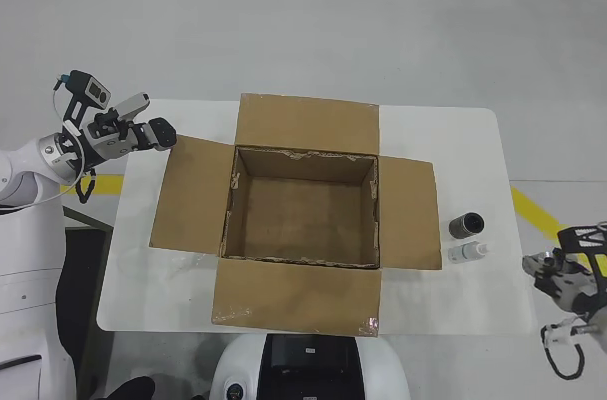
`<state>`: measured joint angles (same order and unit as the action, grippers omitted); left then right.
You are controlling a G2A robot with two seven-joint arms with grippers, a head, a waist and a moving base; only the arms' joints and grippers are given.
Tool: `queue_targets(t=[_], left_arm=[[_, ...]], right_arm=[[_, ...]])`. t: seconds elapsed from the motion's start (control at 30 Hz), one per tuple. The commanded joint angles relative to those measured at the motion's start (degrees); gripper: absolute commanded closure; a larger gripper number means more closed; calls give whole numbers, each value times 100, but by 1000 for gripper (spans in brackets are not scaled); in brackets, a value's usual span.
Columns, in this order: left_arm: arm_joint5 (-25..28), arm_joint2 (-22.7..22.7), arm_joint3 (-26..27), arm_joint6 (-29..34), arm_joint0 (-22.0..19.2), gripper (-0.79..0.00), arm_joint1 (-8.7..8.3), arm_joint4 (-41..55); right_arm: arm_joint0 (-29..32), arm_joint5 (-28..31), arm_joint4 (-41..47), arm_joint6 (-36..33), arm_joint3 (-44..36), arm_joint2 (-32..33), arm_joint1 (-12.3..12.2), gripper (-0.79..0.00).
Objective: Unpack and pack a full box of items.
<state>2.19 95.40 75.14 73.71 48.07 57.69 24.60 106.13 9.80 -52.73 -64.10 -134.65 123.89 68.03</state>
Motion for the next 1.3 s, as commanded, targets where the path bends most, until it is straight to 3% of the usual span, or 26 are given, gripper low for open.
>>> queue_targets(t=[0.0, 0.23, 0.6, 1.27], left_arm=[[0, 0, 0, 0, 0, -785, 0, 0], [0, 0, 0, 0, 0, -785, 0, 0], [0, 0, 0, 0, 0, -785, 0, 0], [0, 0, 0, 0, 0, -785, 0, 0]], right_arm=[[133, -161, -181, 111, 0, -105, 14, 0], [387, -699, -576, 672, 268, -514, 66, 0], [403, -825, -627, 1189, 797, -1079, 97, 0], [115, -914, -903, 1490, 1205, -1815, 97, 0]])
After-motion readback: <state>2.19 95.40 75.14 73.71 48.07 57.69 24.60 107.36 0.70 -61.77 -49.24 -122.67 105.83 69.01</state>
